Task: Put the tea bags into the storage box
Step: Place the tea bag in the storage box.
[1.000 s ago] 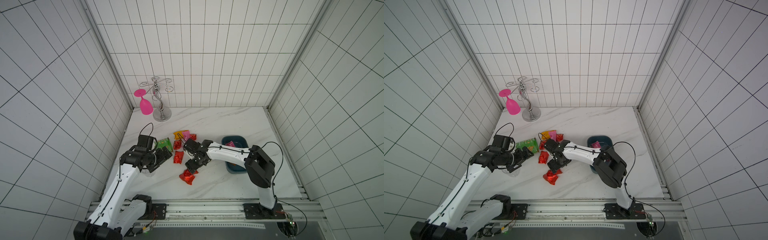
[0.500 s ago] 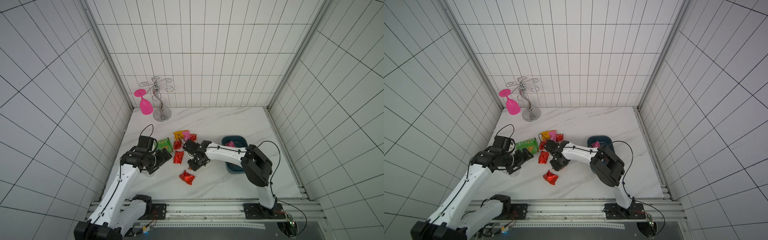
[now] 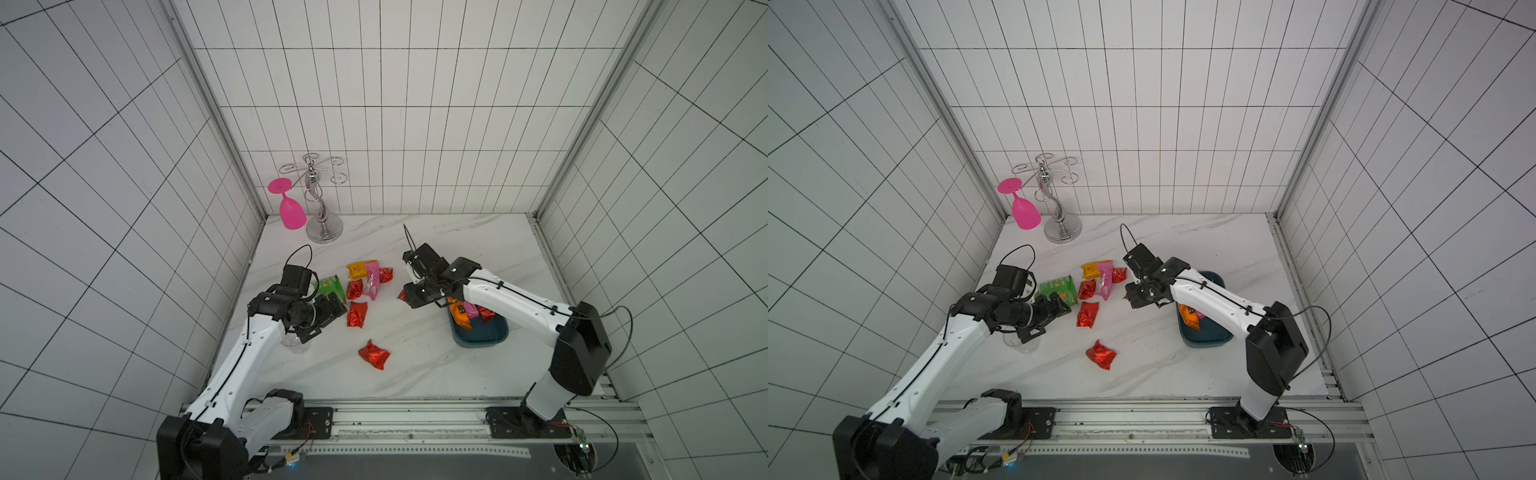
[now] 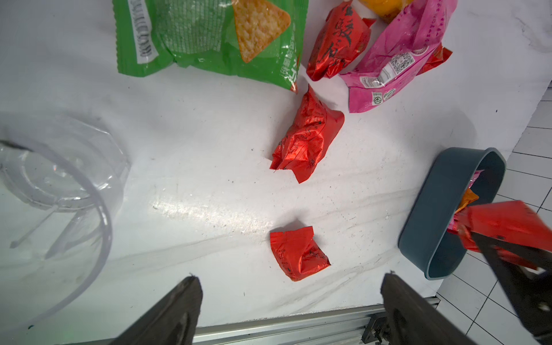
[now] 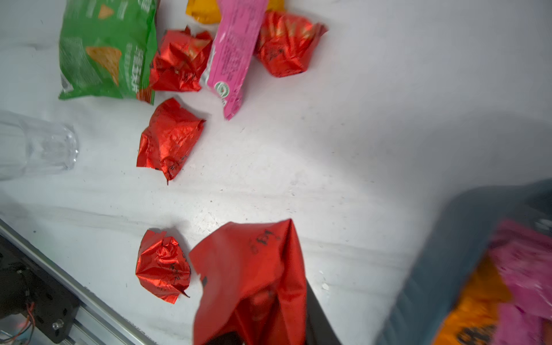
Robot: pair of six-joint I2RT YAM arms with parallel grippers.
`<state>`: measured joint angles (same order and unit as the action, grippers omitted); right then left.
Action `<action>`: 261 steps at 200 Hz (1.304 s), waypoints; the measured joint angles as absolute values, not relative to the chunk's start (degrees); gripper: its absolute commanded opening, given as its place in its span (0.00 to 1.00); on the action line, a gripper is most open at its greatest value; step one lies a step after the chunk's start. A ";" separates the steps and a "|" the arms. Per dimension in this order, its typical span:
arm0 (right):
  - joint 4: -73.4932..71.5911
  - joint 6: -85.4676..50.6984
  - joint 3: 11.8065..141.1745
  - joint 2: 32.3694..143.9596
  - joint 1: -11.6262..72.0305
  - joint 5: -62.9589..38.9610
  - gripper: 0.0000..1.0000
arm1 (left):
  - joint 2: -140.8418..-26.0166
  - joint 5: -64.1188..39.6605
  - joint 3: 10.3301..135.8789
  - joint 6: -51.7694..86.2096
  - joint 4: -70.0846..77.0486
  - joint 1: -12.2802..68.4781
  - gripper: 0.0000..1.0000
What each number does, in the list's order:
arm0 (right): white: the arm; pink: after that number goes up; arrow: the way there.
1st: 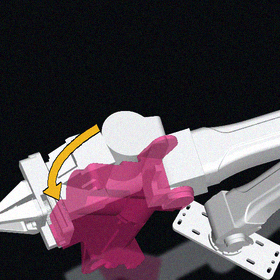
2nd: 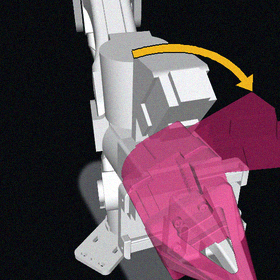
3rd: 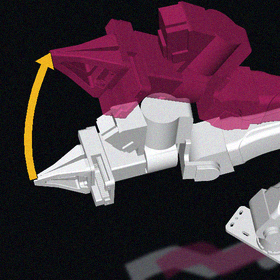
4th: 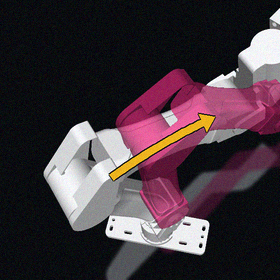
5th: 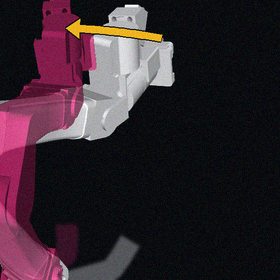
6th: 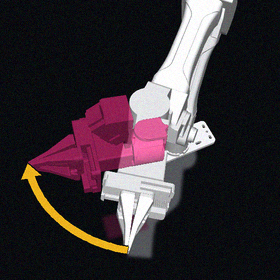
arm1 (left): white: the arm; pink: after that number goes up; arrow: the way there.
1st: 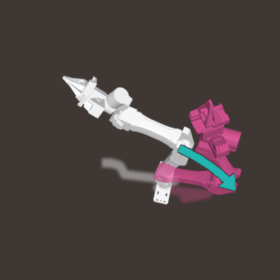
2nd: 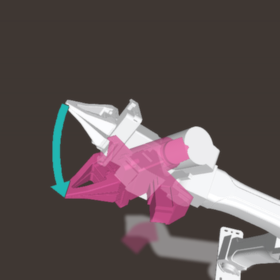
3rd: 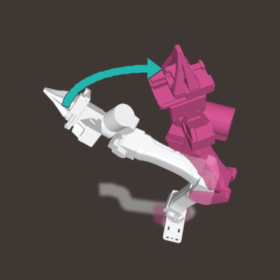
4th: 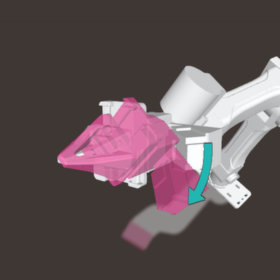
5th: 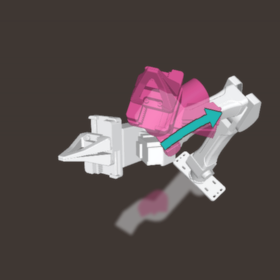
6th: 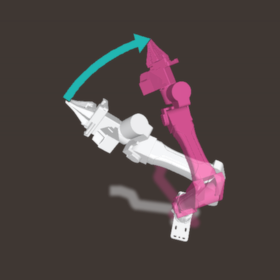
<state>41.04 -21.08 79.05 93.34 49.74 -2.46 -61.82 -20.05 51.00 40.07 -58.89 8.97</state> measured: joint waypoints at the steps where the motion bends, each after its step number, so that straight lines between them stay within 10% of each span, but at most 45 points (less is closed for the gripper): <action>1: 41.12 -21.19 78.91 92.79 49.28 -2.33 0.26 | -61.91 -20.08 51.05 40.07 -58.87 8.99 0.97; 130: 50.11 -20.78 69.56 87.94 21.78 1.98 0.32 | -71.77 -20.73 57.19 39.83 -54.15 14.59 0.97; 187: 48.56 -19.92 69.97 95.79 20.23 2.39 0.64 | -67.33 -20.03 52.62 40.64 -54.00 14.59 0.97; 261: 49.56 -16.99 70.28 83.11 36.56 5.04 0.72 | -66.22 -19.70 51.46 43.05 -53.21 14.48 0.97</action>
